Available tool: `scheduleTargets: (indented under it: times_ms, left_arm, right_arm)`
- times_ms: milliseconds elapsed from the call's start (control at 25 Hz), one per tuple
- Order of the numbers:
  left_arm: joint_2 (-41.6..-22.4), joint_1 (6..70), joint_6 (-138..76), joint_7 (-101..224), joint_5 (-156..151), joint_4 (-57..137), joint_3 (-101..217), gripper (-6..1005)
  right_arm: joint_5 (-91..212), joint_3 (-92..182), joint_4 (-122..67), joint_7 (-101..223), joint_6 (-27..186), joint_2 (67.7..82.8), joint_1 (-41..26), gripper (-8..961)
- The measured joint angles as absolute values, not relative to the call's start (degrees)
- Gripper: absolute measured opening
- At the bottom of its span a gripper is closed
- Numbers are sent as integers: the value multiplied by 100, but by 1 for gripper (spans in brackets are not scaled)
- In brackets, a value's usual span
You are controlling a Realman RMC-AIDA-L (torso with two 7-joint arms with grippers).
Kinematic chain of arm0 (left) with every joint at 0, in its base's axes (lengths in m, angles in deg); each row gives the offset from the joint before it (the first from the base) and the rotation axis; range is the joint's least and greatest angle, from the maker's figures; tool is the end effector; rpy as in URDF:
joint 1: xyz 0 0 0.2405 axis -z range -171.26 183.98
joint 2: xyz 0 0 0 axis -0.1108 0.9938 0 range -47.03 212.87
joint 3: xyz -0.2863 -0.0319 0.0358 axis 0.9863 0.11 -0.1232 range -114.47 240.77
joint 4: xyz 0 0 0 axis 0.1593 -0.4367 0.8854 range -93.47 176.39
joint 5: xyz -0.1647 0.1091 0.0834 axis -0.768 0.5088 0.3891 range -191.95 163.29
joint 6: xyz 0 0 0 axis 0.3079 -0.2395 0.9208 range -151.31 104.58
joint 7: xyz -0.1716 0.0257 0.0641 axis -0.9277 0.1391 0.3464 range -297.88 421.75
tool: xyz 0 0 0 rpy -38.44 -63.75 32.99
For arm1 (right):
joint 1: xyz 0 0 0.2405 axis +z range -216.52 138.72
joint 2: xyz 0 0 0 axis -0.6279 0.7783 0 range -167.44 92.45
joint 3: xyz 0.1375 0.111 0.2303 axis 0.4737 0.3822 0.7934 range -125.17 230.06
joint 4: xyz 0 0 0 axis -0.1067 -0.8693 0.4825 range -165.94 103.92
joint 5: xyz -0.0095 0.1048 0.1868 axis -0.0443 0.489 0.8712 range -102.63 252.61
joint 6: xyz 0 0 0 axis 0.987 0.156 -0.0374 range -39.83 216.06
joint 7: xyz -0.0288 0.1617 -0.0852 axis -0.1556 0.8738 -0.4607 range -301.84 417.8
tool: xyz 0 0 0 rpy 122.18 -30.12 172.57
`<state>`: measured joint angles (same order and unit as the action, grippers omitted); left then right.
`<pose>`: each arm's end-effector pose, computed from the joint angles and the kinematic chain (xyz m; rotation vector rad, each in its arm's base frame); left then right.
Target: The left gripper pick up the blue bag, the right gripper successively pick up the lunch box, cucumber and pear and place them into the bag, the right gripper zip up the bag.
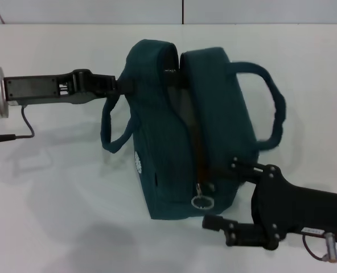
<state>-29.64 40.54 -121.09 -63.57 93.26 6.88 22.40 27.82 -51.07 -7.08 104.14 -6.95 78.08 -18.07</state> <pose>-0.2466 0.3765 -0.0048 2.4719 1.5924 0.9258 0.2270 0.2554 -0.1006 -2.7422 0.1899 1.3470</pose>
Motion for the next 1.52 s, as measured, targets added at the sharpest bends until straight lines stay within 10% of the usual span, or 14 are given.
scheduleTargets:
  times_ms: [1520]
  left_arm:
    - [-2919,4125,-11811,-6323,9458,692,2246,74]
  right_arm:
    - [2261,-4802,-1142,10904,-259,7842,-1542,792]
